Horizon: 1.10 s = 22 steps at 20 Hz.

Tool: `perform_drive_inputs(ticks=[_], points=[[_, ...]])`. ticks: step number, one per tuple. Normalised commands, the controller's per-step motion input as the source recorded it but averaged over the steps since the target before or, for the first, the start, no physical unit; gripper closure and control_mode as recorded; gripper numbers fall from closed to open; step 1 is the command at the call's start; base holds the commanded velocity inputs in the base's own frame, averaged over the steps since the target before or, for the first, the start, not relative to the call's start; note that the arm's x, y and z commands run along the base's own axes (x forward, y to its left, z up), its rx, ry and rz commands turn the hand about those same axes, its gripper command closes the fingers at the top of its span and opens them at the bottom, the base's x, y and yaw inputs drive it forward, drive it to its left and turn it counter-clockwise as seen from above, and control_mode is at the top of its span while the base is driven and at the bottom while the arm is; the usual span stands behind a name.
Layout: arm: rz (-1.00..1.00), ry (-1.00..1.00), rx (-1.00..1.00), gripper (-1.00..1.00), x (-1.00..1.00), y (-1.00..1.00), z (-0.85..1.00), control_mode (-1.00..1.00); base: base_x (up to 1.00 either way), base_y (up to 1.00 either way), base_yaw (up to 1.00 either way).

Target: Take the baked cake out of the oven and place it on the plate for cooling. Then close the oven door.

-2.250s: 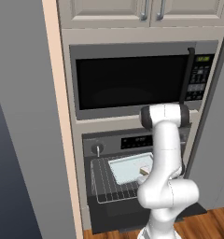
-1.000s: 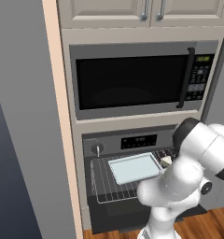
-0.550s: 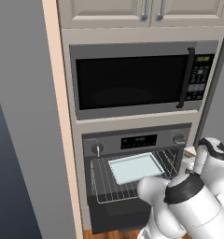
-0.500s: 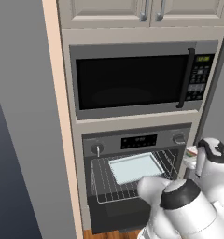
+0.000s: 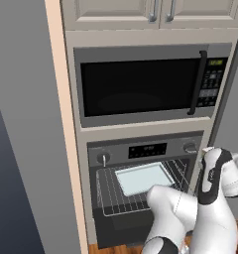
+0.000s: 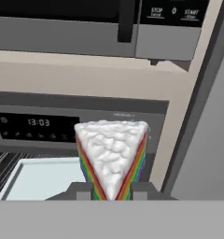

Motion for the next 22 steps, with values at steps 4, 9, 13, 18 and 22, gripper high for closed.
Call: perform_drive_inputs(ticks=[4, 9, 13, 18, 22], points=[[0.0, 0.03, 0.0, 1.0, -0.07, 0.4, 0.7, -1.0, 0.0, 0.0, 0.0], [0.0, 0.07, 0.0, 1.0, -0.22, 0.53, 0.64, -1.0, 0.0, 0.0, 0.0], [0.0, 0.07, -0.02, 1.0, -0.37, 0.62, 0.41, -1.0, 0.0, 0.0, 0.0], [0.0, 0.02, -0.01, 1.0, -0.45, 0.62, 0.2, -1.0, 0.0, 0.0, 0.0], [-0.02, 0.0, -0.03, 1.0, -0.05, 0.51, 0.01, -1.0, 0.0, 0.0, 0.0]])
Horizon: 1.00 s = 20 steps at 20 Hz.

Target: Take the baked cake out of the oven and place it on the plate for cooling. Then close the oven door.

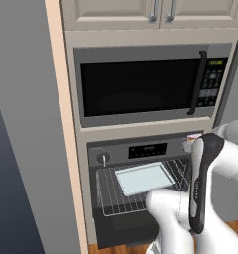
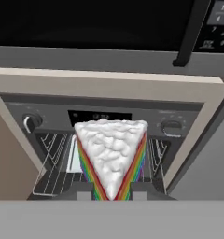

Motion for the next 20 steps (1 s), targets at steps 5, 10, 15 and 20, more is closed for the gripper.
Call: perform_drive_inputs(ticks=[5, 10, 15, 20], points=[[-0.08, 0.0, 0.0, 1.0, 0.0, 0.22, 0.0, -1.0, 0.0, 0.0, 0.0], [-0.09, -0.02, 0.0, 1.0, 0.0, 0.15, -0.05, -1.0, 0.0, 0.0, 0.0], [-0.02, -0.03, 0.0, 1.0, -0.06, 0.08, -0.02, -1.0, 0.0, 0.0, 0.0], [0.0, 0.0, 0.0, 1.0, 0.0, 0.0, 0.0, 1.0, -0.7, -0.18, -0.02]])
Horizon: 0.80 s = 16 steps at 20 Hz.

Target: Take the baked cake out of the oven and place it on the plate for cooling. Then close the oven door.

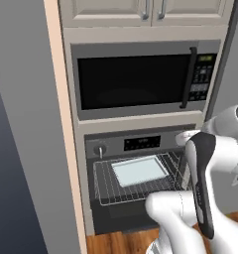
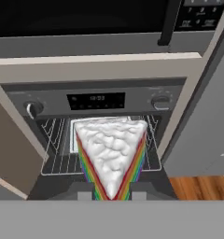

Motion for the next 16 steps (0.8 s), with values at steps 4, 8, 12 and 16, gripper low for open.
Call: perform_drive_inputs(ticks=[4, 8, 12, 16], points=[[0.0, 0.0, 0.0, 1.0, 0.0, 0.0, 0.0, 1.0, -0.89, -0.62, -0.07], [0.0, 0.0, 0.0, 1.0, 0.0, 0.0, 0.0, 1.0, -0.21, -0.72, -0.18], [0.0, 0.0, 0.0, 1.0, 0.0, 0.0, 0.0, 1.0, 0.0, -0.63, -0.42], [0.0, 0.0, 0.0, 1.0, 0.0, 0.0, 0.0, 1.0, 0.1, -0.65, -0.48]])
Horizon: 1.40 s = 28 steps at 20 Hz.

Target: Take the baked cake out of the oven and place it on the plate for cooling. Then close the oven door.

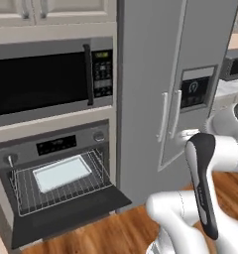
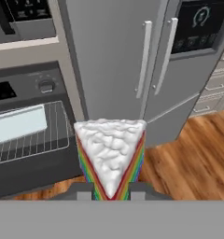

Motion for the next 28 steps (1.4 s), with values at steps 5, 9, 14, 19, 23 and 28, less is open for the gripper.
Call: perform_drive_inputs(ticks=[5, 9, 14, 19, 23, 28], points=[[0.0, 0.0, 0.0, 1.0, 0.0, 0.0, 0.0, 1.0, 0.55, -0.97, -0.24], [0.0, 0.0, 0.0, 1.0, 0.0, 0.0, 0.0, 1.0, 0.71, -0.99, -0.04], [0.0, 0.0, 0.0, 1.0, 0.0, 0.0, 0.0, 1.0, 0.53, -0.92, 0.0], [0.0, 0.0, 0.0, 1.0, 0.0, 0.0, 0.0, 1.0, 0.48, -0.98, 0.0], [0.0, 0.0, 0.0, 1.0, 0.0, 0.0, 0.0, 1.0, 0.62, -0.81, 0.03], [0.0, 0.0, 0.0, 1.0, 0.0, 0.0, 0.0, 1.0, 0.94, -0.43, 0.23]])
